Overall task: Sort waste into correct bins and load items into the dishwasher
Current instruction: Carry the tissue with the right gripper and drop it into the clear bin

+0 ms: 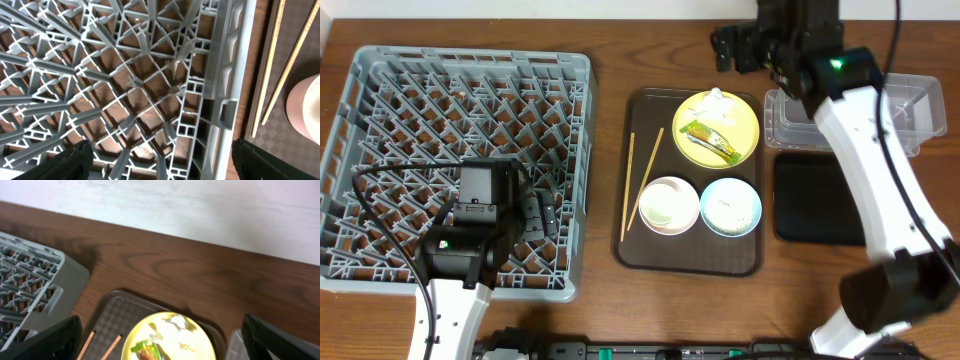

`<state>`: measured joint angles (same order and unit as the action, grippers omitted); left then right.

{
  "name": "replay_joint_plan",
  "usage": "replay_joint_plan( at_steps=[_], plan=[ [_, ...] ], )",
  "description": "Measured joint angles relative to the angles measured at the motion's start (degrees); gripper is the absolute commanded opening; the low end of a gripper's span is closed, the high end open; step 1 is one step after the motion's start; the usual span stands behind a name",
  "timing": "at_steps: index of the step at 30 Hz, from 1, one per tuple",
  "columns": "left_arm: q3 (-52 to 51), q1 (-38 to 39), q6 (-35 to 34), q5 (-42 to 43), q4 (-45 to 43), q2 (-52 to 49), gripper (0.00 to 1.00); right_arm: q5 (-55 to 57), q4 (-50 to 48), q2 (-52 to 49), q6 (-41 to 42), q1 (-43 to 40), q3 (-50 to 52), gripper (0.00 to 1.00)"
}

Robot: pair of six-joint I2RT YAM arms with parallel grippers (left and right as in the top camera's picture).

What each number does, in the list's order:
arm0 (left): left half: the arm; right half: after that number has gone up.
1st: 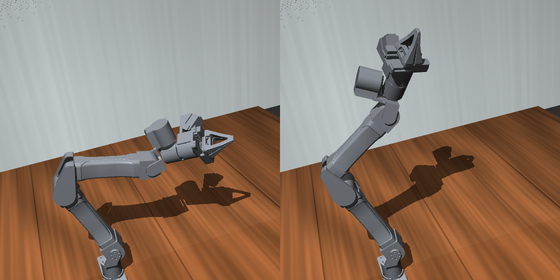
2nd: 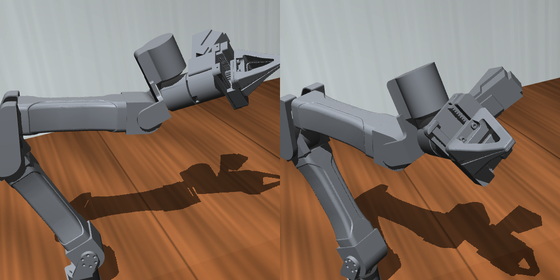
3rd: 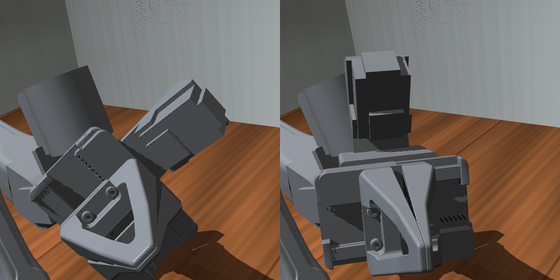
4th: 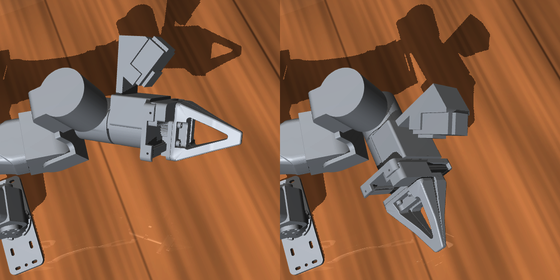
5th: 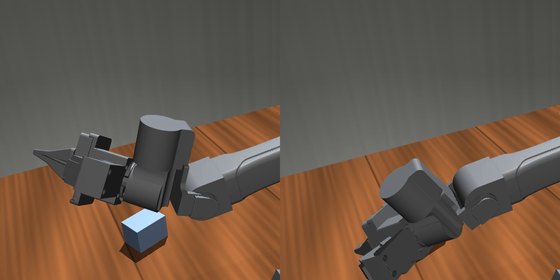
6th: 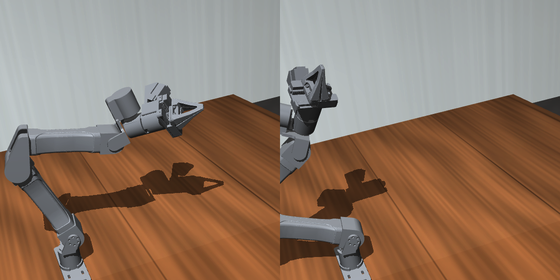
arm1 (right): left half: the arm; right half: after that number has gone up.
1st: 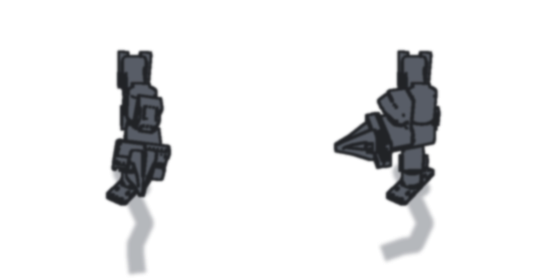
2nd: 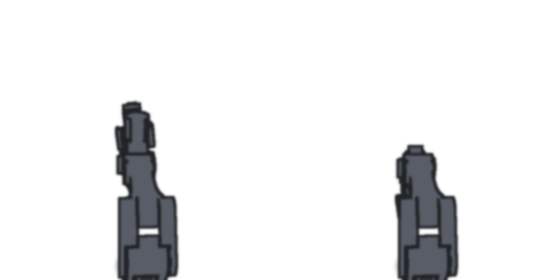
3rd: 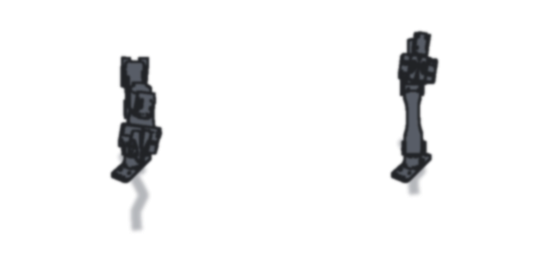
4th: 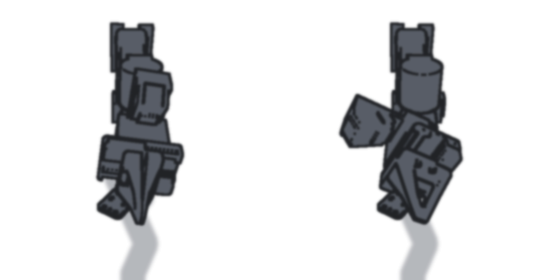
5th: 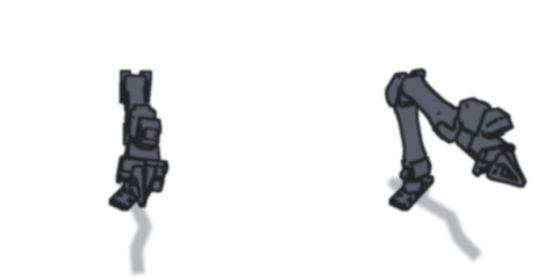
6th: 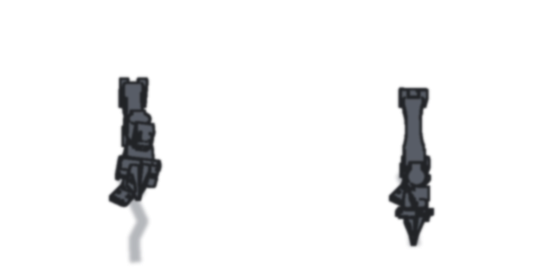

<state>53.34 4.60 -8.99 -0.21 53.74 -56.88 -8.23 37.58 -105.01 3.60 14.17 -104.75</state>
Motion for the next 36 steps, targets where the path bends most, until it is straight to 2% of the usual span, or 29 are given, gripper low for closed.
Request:
replay_joint_plan(
  at_steps=[3,5,7,9,15,18,20,22,24,26,29,33,36],
  plan=[
    [0.0,0.0,0.0,0.0,0.0,0.0,0.91,-3.0,-2.8,-4.9,-0.2,0.0,-0.5,0.99],
    [0.0,0.0,0.0,0.0,0.0,0.0,0.91,-4.2,-4.5,-8.8,-0.3,0.0,-0.5,0.88],
    [0.0,0.0,0.0,0.0,0.0,0.0,0.91,-4.3,-5.2,-12.1,0.1,0.0,-0.5,0.84],
    [0.0,0.0,0.0,0.0,0.0,0.0,0.91,-3.5,-5.0,-15.3,1.1,0.0,-0.5,0.80],
    [0.0,0.0,0.0,0.0,0.0,0.0,0.91,2.9,-2.6,-24.2,5.8,2.1,-0.5,0.78],
    [0.0,0.0,0.0,0.0,0.0,0.0,0.91,4.7,-2.1,-27.2,7.1,3.4,-0.5,0.69],
    [0.0,0.0,0.0,0.0,0.1,0.0,0.91,6.0,-1.3,-28.4,8.0,4.2,-0.5,0.67],
    [0.0,0.0,0.0,0.0,0.0,0.0,0.91,7.7,-0.2,-28.9,8.7,4.7,-0.5,0.61],
    [0.0,0.0,0.0,0.0,0.0,0.0,0.91,9.7,0.8,-28.9,9.7,5.4,-0.5,0.50],
    [0.0,0.0,0.0,0.0,0.0,0.0,0.91,11.3,1.7,-28.9,10.5,5.7,-0.5,0.26],
    [0.0,0.0,0.0,0.0,0.0,0.0,0.91,12.5,3.0,-28.9,11.0,5.7,-0.5,0.01],
    [0.0,0.0,0.0,0.0,0.1,0.0,0.91,13.6,4.2,-26.4,11.7,5.4,-0.5,0.01],
    [0.0,0.0,0.0,0.0,0.0,0.0,0.91,14.4,5.4,-21.0,11.7,4.3,-0.5,0.01]
  ],
)
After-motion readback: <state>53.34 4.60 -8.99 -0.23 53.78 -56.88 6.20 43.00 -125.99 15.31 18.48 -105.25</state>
